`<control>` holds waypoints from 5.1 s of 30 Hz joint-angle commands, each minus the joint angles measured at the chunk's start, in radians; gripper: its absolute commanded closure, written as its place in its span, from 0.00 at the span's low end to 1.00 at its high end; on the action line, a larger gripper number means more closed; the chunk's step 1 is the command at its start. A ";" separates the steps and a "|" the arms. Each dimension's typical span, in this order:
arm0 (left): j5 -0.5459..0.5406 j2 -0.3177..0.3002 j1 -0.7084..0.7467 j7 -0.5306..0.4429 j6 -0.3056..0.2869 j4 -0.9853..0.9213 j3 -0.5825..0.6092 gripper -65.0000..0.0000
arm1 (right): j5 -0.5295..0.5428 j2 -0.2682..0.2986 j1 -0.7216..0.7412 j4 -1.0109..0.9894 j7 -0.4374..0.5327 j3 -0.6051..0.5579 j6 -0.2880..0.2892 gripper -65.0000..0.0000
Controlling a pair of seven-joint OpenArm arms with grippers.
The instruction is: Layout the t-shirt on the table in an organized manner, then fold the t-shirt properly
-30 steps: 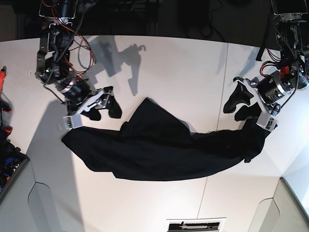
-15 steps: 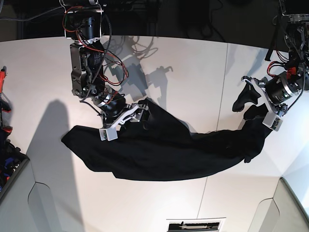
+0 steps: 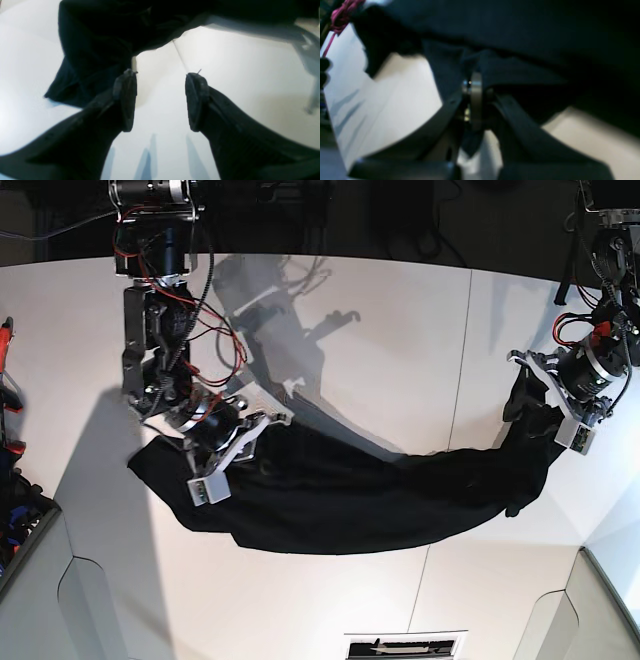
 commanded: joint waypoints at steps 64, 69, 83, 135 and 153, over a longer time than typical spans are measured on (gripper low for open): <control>0.518 0.069 -0.497 -0.286 0.199 -0.231 0.661 1.00 | 0.136 0.130 -0.285 0.343 -0.106 0.318 0.018 1.00; 0.518 -0.018 -0.578 -0.286 0.205 -0.232 0.661 1.00 | 0.136 0.136 -0.275 0.341 -0.046 0.317 0.018 1.00; 0.348 -0.274 -0.621 -0.178 0.278 -0.116 0.540 1.00 | 0.297 0.319 -0.092 0.336 -0.179 0.302 0.014 1.00; 0.226 -0.127 0.045 -0.108 0.248 0.355 0.365 0.54 | 0.013 0.162 -0.271 0.335 -0.059 0.278 -0.026 0.39; 0.147 0.077 -0.083 -0.106 0.177 -0.052 0.367 0.54 | -0.063 0.161 -0.288 0.106 0.056 0.221 -0.042 0.97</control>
